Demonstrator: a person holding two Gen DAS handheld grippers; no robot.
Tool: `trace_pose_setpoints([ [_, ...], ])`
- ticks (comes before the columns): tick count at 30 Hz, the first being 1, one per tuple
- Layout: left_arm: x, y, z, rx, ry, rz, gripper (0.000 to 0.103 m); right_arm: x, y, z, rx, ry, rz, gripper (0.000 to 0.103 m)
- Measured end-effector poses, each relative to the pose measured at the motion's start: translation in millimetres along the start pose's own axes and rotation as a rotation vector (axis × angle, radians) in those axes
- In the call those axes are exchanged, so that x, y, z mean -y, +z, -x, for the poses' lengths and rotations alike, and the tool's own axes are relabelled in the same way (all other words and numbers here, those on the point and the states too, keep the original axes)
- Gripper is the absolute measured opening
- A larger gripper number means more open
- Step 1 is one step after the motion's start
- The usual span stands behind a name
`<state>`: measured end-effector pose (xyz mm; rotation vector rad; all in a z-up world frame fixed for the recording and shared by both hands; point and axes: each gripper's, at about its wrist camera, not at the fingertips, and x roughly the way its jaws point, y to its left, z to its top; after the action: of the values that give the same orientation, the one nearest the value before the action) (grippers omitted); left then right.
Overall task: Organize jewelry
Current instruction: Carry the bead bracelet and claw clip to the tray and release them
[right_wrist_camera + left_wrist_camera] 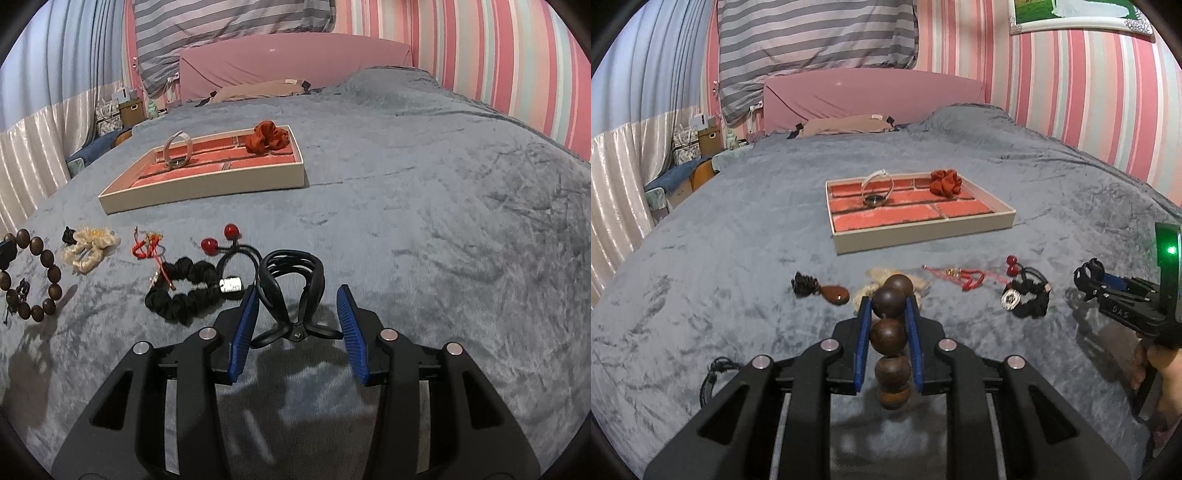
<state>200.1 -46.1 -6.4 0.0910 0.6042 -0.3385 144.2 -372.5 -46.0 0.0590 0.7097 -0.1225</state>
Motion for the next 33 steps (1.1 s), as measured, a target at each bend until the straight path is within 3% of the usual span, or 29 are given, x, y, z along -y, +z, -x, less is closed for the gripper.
trace_pose_setpoints([
  [7,-1,28,-3,0.024,-0.016,0.026,0.019,-3,28,0,0.034,0.009,0.012,0.044],
  [14,-6,64,-31,0.030,0.012,0.050,0.019,-8,70,-16,0.056,0.023,0.026,0.044],
  [26,-29,137,-125,0.010,0.024,0.099,0.019,-29,153,-92,0.044,0.050,0.055,0.044],
  [33,-42,158,-206,-0.069,0.028,0.141,0.019,-39,186,-157,-0.008,0.055,0.053,0.044],
])
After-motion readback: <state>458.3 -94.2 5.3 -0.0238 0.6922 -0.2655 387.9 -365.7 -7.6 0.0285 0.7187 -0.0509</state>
